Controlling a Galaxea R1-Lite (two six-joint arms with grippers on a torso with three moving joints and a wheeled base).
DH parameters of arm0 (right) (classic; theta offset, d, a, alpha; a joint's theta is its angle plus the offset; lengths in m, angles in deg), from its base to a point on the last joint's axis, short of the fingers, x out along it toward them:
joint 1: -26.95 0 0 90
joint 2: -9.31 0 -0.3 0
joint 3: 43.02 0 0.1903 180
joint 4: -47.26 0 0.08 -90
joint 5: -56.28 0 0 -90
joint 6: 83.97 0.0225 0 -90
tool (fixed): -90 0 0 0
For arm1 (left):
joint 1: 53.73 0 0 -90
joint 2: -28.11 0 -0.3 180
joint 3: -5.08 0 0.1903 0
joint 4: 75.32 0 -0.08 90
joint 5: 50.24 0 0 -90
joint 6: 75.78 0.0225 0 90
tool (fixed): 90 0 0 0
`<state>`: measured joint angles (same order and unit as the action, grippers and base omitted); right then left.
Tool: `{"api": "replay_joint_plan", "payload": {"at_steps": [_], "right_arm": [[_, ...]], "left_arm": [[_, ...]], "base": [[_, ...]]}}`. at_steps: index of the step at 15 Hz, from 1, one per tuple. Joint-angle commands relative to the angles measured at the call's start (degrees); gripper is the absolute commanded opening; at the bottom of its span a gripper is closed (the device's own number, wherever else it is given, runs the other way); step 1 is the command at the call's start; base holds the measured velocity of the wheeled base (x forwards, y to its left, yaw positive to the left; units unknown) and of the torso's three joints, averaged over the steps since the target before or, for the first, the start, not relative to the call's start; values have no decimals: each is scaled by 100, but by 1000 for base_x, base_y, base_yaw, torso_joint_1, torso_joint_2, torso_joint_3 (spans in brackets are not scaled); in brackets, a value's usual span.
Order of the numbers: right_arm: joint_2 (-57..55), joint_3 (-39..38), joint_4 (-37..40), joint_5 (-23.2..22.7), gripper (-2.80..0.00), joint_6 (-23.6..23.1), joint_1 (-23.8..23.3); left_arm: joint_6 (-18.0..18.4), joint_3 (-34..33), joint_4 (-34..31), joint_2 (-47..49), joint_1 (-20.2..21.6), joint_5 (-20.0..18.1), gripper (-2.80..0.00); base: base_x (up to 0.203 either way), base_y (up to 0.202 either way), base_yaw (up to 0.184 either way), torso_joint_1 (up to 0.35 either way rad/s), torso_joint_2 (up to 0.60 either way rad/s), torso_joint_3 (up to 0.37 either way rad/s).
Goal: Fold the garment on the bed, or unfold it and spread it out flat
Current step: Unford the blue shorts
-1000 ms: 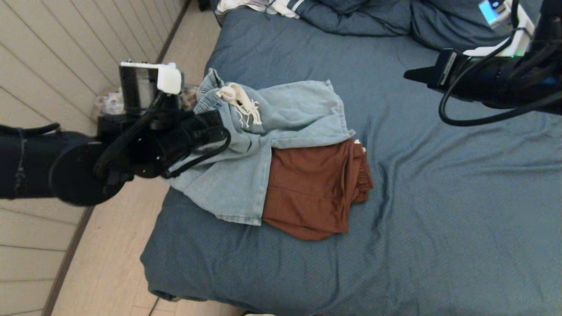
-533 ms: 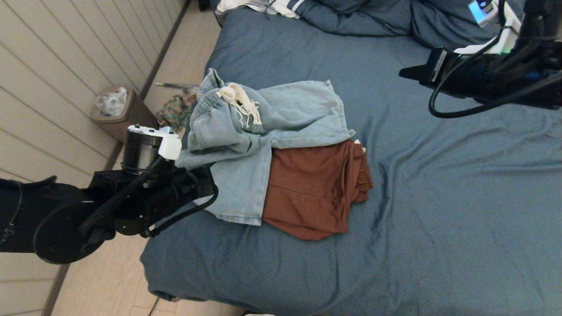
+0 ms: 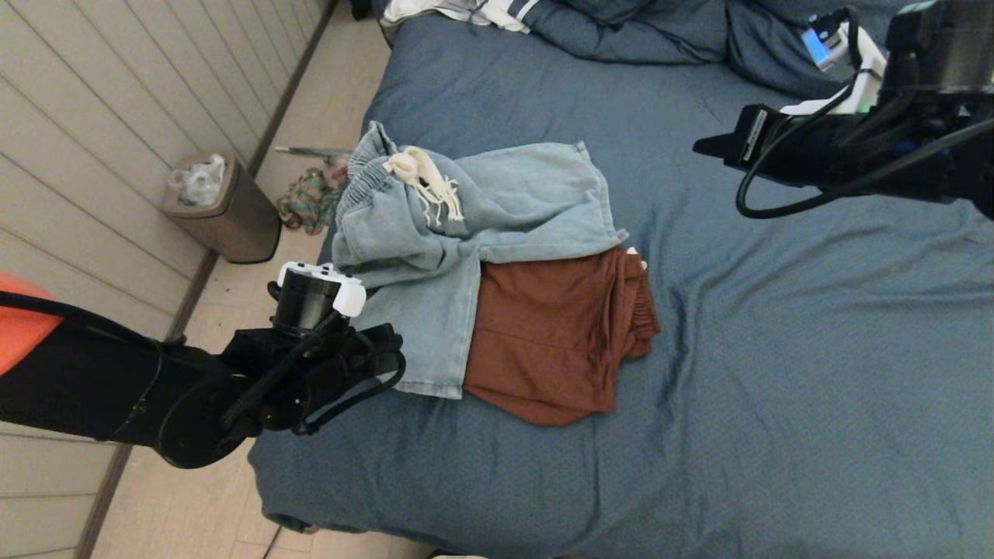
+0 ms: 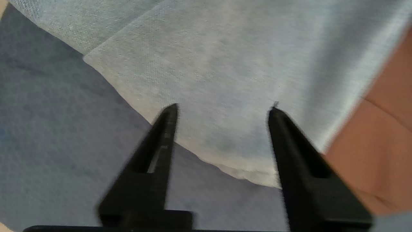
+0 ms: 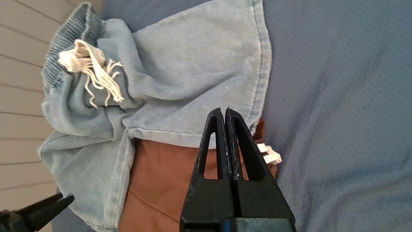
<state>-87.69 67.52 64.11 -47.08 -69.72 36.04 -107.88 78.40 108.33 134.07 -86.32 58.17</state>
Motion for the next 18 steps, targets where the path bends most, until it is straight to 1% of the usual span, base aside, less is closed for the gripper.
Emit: {"api": "replay_joint_plan", "payload": {"at_steps": [1,5,11,12,13,14,15,18], "right_arm": [[-90,1,-7,-17,-280,8,12],[-147,-8,-7,-26,-280,16,13],[-179,-8,-16,-26,-280,16,19],[-179,-8,-16,-26,-280,16,13],[-185,1,-16,-26,-280,11,13],[-188,1,-32,-26,-280,9,13],[-188,10,-42,-26,-280,16,21],[-170,36,-33,-26,-280,16,22]], "left_arm": [[15,-9,13,171,192,34,0],[16,-48,-25,184,181,49,0],[-28,53,52,585,182,31,0],[-46,99,55,773,182,28,0],[-125,187,58,917,183,35,0],[-309,288,58,975,186,79,0],[-385,312,58,1006,184,200,-280],[-419,321,58,964,182,229,-280]], "base": [[0,0,0,0,0,0],[0,0,0,0,0,0],[0,0,0,0,0,0],[0,0,0,0,0,0],[0,0,0,0,0,0],[0,0,0,0,0,0],[0,0,0,0,0,0],[0,0,0,0,0,0]]}}
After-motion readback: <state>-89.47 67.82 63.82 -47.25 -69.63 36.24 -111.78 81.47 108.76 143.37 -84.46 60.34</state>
